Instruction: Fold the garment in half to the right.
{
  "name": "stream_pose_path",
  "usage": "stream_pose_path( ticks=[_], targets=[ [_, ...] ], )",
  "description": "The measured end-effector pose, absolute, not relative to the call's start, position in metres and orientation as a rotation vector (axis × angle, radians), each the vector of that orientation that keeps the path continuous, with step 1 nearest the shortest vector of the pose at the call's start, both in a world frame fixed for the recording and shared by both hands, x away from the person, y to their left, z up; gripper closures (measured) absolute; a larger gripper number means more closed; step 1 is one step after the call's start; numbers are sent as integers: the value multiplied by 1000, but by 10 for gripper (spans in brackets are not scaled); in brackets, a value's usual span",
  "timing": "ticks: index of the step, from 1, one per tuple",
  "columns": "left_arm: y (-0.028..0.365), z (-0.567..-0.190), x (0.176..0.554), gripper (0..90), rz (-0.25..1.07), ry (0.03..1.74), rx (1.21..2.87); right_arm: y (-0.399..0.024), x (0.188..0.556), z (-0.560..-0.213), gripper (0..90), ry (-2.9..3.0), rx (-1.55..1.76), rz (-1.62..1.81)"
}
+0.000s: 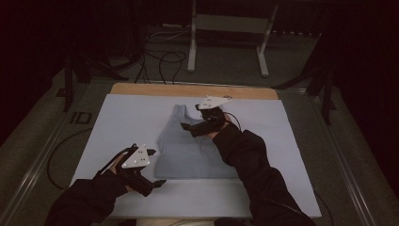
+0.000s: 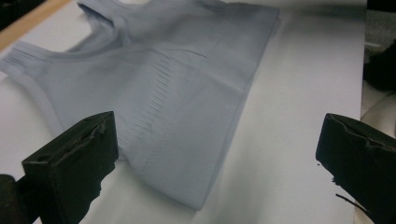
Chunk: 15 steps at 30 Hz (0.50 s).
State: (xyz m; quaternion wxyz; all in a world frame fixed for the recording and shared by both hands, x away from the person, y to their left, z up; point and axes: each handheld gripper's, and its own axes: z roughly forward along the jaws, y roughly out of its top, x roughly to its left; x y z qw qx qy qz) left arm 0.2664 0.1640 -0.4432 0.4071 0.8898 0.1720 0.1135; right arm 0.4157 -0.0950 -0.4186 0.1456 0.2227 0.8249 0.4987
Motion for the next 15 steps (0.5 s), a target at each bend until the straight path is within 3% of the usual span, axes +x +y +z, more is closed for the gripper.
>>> stream_pose_path(
  ticks=[15],
  targets=[
    [159, -469, 270, 12, 230, 420, 2336, -56, 462, -435, 83, 2444, 671, 1378]
  ],
)
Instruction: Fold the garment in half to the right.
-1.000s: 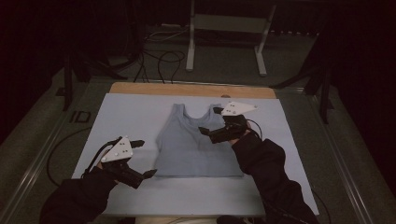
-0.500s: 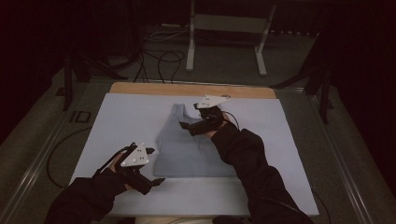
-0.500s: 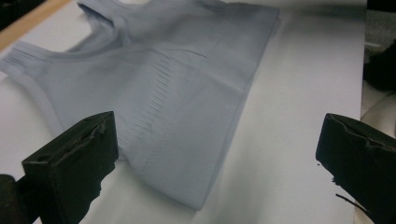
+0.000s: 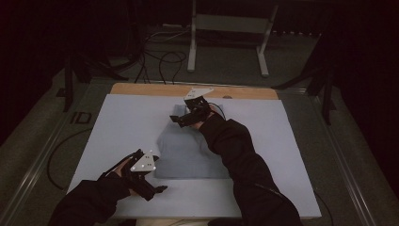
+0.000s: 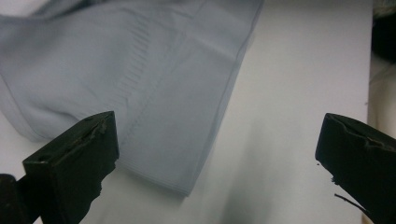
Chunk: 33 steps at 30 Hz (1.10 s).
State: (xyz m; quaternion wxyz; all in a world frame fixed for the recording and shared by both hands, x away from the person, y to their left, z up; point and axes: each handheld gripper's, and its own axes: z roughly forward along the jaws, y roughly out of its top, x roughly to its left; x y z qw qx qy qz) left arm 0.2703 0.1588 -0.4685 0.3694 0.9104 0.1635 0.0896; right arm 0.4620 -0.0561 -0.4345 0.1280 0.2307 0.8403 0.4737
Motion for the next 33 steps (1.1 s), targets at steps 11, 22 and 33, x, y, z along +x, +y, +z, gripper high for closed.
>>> stream_pose_path(
  ticks=[11, 22, 33],
  targets=[
    [161, -487, 275, 77, 229, 482, 2369, -40, 493, -451, 94, 2490, 740, 1310],
    [164, -492, 276, 213, 206, 502, 2385, -28, 522, -466, 141, 2542, 864, 1210],
    [167, -497, 277, 301, 175, 532, 2394, -14, 542, -479, 222, 2589, 922, 1091]
  ],
)
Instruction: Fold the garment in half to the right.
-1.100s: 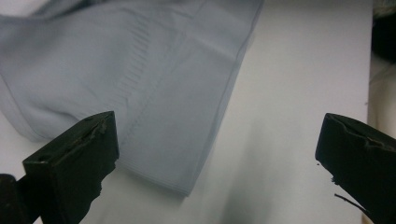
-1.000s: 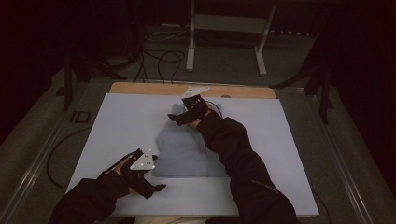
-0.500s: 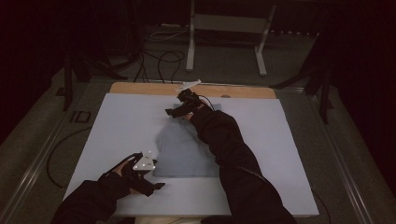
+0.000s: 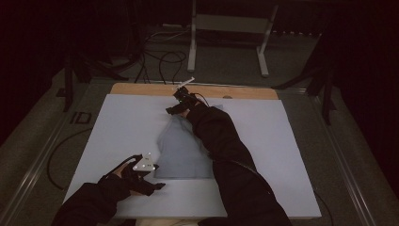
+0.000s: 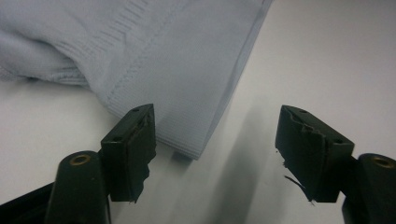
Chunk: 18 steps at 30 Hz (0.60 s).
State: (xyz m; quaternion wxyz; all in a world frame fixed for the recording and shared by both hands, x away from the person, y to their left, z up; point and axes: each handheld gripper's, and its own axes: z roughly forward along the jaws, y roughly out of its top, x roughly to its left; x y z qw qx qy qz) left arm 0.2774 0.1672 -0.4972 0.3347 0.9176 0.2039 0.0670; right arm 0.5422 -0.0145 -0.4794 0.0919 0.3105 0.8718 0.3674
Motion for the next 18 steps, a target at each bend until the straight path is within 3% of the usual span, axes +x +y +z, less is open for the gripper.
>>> stream_pose_path(
  ticks=[18],
  targets=[
    [164, -509, 283, 450, 163, 586, 2444, 0, 560, -505, 339, 2648, 976, 853]
  ],
)
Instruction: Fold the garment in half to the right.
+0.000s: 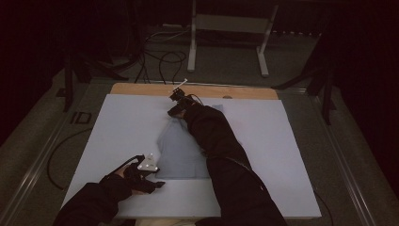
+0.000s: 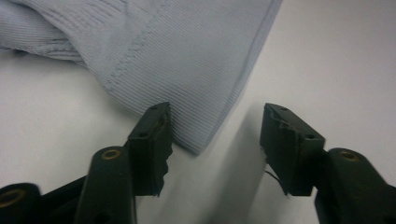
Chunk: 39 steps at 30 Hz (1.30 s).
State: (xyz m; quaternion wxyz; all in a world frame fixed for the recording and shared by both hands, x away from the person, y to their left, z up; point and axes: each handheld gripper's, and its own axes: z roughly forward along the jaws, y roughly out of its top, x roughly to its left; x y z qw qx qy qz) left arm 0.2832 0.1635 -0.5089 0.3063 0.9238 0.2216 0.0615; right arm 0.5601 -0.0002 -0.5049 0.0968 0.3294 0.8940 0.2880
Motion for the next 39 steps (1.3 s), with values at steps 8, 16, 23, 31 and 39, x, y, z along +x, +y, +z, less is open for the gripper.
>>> stream_pose_path(
  ticks=[8, 16, 23, 31, 39],
  targets=[
    [163, -508, 289, 534, 174, 606, 2448, 1, 560, -510, 474, 2645, 977, 789],
    [160, -508, 295, 632, 189, 639, 2447, 2, 559, -509, 603, 2627, 930, 727],
    [157, -506, 299, 800, 188, 670, 2450, 2, 559, -509, 720, 2629, 927, 716],
    [153, -501, 298, 860, 169, 655, 2453, -1, 559, -502, 853, 2629, 925, 735],
    [149, -492, 295, 865, 189, 620, 2452, -6, 557, -492, 857, 2621, 911, 779]
  ],
)
